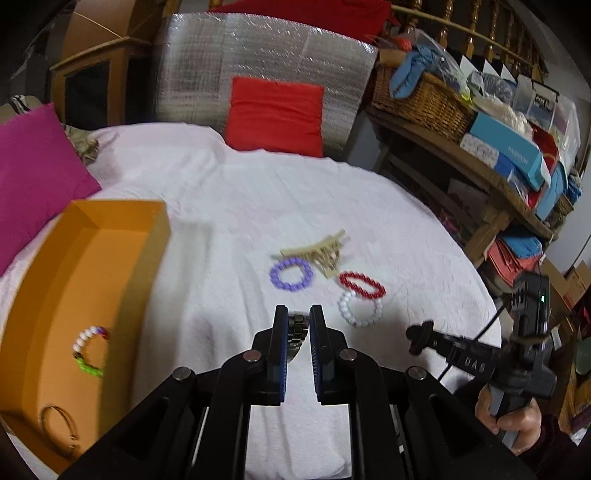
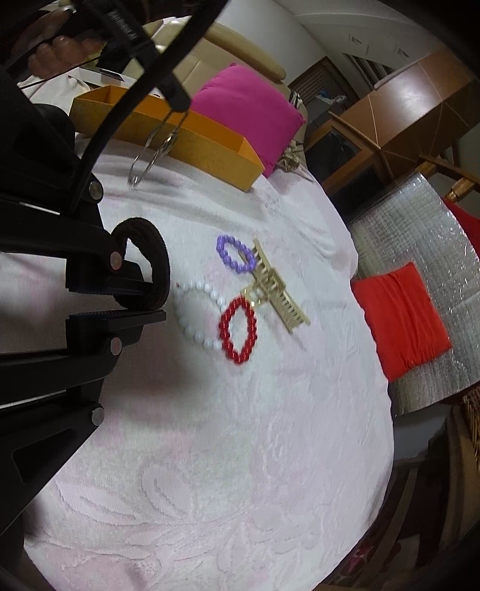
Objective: Organize jewelry
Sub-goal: 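Carry the watch and hair tie to the box while the left tool releases the watch, then open the right tool to drop the black hair tie into the box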
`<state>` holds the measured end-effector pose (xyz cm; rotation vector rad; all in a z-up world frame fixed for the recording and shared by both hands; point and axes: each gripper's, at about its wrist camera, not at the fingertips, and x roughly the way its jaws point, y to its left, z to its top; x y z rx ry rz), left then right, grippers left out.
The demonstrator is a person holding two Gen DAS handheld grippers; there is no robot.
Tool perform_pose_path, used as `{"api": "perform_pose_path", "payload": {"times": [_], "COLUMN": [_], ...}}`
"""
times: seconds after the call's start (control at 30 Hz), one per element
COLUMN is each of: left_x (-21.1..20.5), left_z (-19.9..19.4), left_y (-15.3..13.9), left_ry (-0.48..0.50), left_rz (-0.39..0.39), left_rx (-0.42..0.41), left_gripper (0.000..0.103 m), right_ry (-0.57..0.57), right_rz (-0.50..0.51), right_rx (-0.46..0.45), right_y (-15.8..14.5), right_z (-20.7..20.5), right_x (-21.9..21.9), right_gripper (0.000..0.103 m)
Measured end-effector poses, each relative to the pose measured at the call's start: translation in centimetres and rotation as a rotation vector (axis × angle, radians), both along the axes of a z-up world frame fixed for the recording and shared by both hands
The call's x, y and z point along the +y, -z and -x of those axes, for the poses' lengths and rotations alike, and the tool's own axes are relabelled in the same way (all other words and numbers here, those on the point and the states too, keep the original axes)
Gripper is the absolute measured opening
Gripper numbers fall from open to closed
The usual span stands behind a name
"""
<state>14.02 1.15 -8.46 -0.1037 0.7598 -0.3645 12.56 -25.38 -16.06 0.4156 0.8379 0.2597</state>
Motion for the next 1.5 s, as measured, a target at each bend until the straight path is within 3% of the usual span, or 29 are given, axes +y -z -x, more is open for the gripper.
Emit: {"api": "perform_pose_path", "payload": {"times": [0.33,0.57,0.77,0.93,1.3,1.43,1.5], "left_x": [7.1,15.5,22.5,25.1,27.0,26.8,26.5], "left_z": [1.3,2.9,2.8,1.4,-1.5,-1.0,-0.7], "left_y": [-5.4,-7.5,-4.9,-1.7,3.8,3.6,3.0], "left_ry": [-0.095,-0.228,-0.338,-0.363,-0.425,-0.434,-0.444], "left_rz": [-0.013,-0.066,-0.102,-0.116,-0.152,-0.164,-0.184], "left_rx": [-0.088,-0.109,-0.038,0.033,0.154,0.132,0.119], "left_gripper": [0.011,0.011,0.011,0.011,0.012,0.013,0.016], "right_ry": [-0.134,-0.274,-0.489,-0.591,-0.659,-0.647,-0.641], "right_rz": [0.007,-0.079,-0.107,-0.067,0.103,0.135,0.134], "right_rx": [-0.003,-0.054,-0.038,0.011,0.092,0.099,0.086], "right_y": [-1.2,-5.0,-6.2,-4.2,-0.5,-0.2,-0.5], "right_z": [0.1,-2.7,-2.3,-1.8,-3.0,-3.2,-3.3], "right_x": [5.7,13.7,24.3,31.0,36.2,36.3,36.1], "right_gripper": [0.007,0.007,0.007,0.007,0.011,0.025,0.037]}}
